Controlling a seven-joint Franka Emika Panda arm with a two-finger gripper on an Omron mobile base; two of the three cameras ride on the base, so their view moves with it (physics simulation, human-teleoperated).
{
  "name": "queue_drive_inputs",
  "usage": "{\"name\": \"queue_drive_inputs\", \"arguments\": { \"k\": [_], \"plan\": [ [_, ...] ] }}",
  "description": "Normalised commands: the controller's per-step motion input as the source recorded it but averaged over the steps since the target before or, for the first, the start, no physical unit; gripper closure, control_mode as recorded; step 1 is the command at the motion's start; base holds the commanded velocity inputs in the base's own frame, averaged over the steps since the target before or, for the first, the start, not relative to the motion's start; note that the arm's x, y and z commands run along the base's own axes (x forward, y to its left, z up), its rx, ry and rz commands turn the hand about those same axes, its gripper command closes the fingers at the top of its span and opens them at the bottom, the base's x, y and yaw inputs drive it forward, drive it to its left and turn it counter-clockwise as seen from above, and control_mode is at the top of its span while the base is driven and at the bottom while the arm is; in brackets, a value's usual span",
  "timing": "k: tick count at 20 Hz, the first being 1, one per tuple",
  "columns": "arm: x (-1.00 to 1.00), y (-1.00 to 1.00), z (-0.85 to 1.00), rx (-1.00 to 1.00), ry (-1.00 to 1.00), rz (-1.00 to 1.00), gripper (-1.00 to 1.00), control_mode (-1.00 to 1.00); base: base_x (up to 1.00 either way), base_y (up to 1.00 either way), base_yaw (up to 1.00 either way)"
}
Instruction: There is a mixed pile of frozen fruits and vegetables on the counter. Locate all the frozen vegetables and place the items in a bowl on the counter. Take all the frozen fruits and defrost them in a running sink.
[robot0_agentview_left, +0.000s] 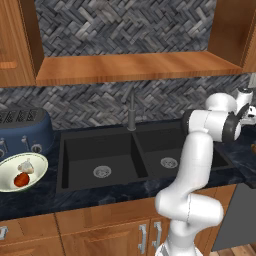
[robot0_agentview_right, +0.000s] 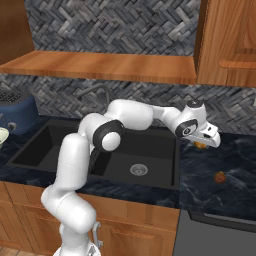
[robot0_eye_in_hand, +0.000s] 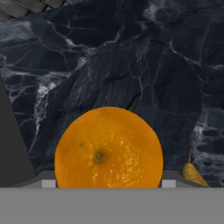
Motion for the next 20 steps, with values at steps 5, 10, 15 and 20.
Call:
{"name": "queue_drive_inputs", "arguments": {
  "k": [5, 10, 15, 20],
  "plan": [
    [-0.13, 0.34, 0.11, 0.0, 0.06, 0.03, 1.0, -1.0, 0.0, 0.0, 0.0],
    [-0.18, 0.4, 0.01, 0.0, 0.08, 0.04, 1.0, -1.0, 0.0, 0.0, 0.0],
    [-0.23, 0.41, 0.0, 0.0, 0.05, 0.05, 1.0, -1.0, 0.0, 0.0, 0.0],
    [-0.25, 0.41, 0.0, 0.0, 0.03, 0.05, 1.0, -1.0, 0.0, 0.0, 0.0]
  ]
}}
